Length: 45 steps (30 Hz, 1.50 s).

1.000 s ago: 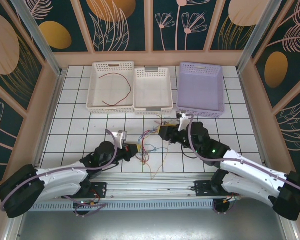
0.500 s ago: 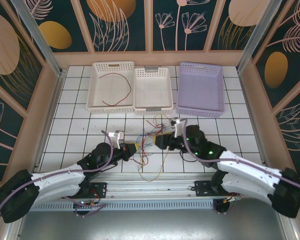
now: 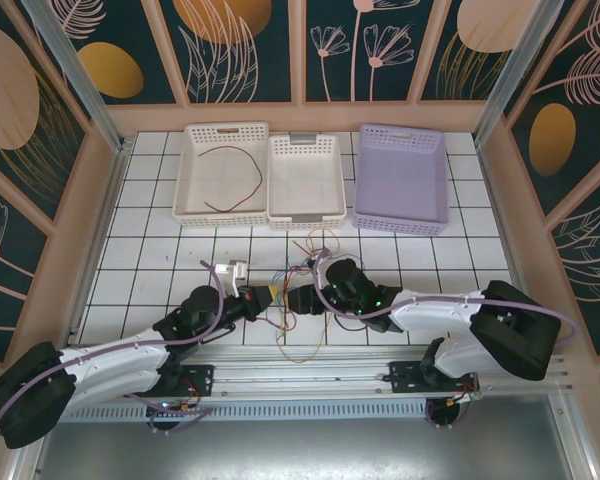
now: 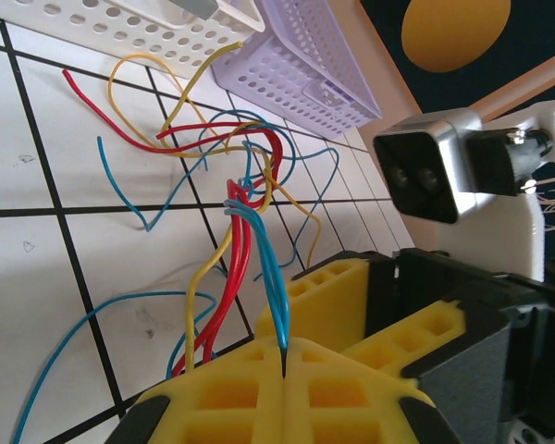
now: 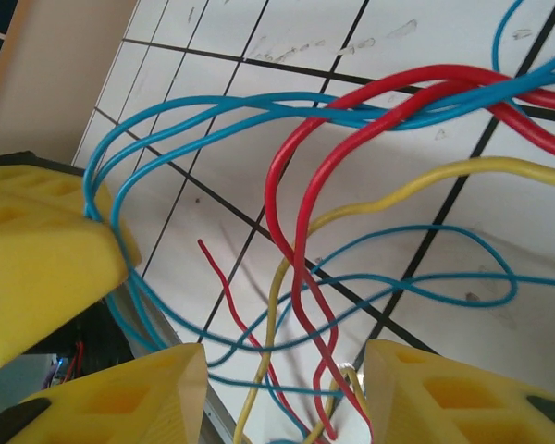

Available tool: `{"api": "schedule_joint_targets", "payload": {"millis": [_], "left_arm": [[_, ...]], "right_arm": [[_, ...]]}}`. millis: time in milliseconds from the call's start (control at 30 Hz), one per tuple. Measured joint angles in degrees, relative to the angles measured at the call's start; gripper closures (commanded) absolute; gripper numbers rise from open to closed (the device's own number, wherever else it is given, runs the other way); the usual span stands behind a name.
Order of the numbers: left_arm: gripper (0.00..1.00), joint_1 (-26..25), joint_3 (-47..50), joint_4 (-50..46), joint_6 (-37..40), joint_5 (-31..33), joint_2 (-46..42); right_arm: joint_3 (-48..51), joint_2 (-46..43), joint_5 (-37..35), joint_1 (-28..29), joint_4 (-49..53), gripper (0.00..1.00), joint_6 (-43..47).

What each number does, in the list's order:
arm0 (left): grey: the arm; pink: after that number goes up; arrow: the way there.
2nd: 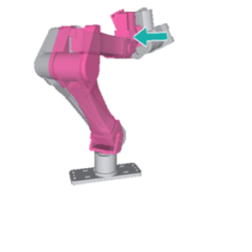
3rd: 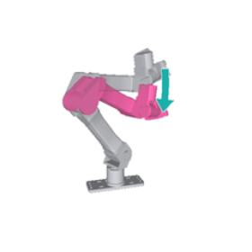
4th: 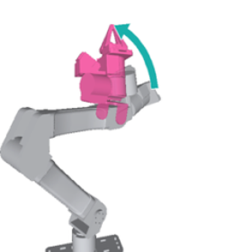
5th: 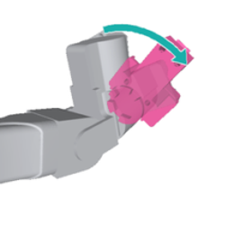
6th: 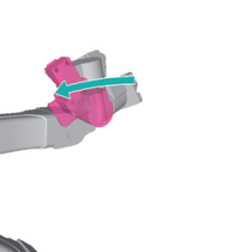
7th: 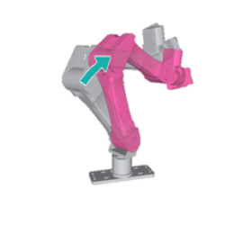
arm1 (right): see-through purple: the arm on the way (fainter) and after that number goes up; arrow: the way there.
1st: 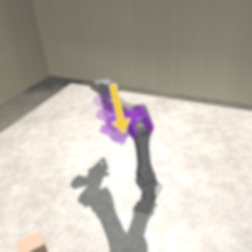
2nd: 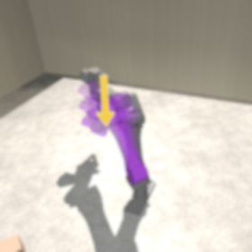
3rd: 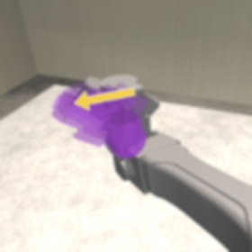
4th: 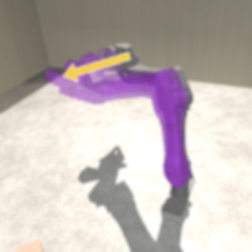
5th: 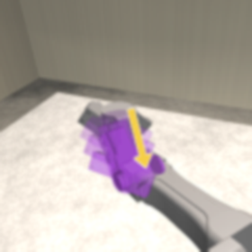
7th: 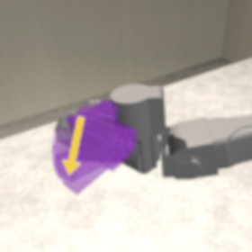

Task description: Untangle the cables

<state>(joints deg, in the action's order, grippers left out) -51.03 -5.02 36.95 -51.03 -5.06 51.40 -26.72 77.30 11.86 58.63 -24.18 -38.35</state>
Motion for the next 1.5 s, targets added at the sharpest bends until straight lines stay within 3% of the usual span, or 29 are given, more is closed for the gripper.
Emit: {"api": "schedule_joint_targets", "payload": {"millis": [433,633,767,1067,1500], "left_arm": [[1.0,0.0,0.5,1.0,-0.8,0.0,0.0],[1.0,0.0,0.5,0.9,-0.8,0.0,-0.3],[1.0,0.0,0.5,-2.0,-0.7,1.2,-3.5],[1.0,0.0,-2.7,-20.6,0.6,10.1,-16.6],[1.0,3.0,-16.8,-44.4,5.4,23.5,-16.7]], "right_arm": [[-3.6,7.3,-3.1,0.3,-6.6,0.7,-1.0],[-4.3,8.9,-3.9,1.0,-7.0,0.97,-0.7],[-4.4,8.0,-5.5,1.4,-5.4,1.0,-0.6],[0.0,-8.4,-9.7,-0.8,3.8,1.0,0.9],[2.1,-34.3,-10.3,-20.6,26.3,1.0,1.9]]}}
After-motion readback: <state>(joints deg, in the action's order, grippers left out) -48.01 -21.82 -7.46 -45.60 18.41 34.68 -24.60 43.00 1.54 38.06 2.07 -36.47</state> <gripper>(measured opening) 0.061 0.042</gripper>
